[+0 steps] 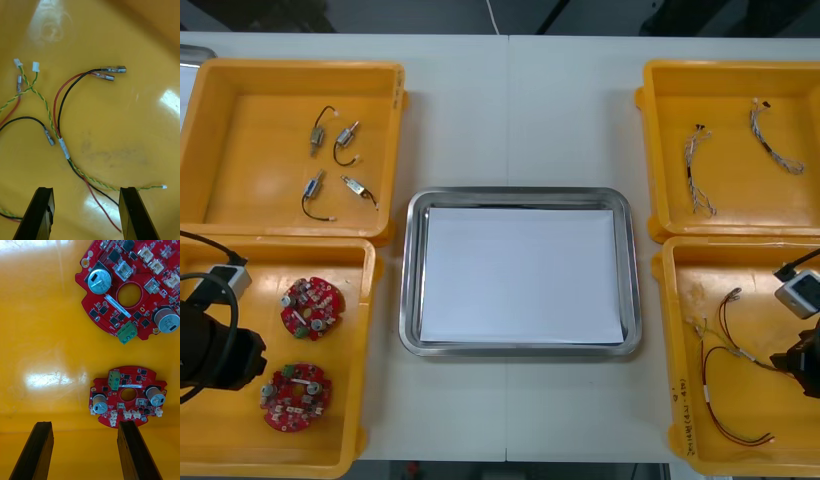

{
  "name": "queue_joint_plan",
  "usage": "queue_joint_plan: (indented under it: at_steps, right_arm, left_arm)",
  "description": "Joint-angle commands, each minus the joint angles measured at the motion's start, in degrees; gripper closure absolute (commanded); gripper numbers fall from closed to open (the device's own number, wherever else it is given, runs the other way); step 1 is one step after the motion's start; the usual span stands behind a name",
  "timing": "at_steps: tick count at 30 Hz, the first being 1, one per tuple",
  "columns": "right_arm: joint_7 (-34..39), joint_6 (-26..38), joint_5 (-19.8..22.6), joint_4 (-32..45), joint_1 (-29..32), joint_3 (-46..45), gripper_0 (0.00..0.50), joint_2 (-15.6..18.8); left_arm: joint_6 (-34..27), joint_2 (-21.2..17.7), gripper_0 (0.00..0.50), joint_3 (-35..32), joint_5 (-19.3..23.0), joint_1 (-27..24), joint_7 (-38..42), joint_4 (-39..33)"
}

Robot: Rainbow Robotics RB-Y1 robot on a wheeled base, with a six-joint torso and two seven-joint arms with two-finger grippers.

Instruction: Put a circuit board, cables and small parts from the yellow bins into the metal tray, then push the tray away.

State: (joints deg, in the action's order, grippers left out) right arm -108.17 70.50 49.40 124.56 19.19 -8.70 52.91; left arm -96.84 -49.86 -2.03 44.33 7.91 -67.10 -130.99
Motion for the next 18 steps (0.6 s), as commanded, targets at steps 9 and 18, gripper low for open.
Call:
queue_joint_plan:
  at_steps: [9, 18]
  right_arm:
    - [-1.52, -9.16, -3.52, -5.30, -1.26, 10.81, 0.000, 6.42]
    - [-1.17, -10.21, -4.04, -7.76, -3.81, 14.23, 0.000, 6.42]
  left_arm:
    - [4.47, -2.26, 0.000, 3.17, -4.08, 4.57, -4.27, -1.46]
    - [6.75, -1.82, 0.000, 5.54, -5.75, 4.75, -4.27, 0.30]
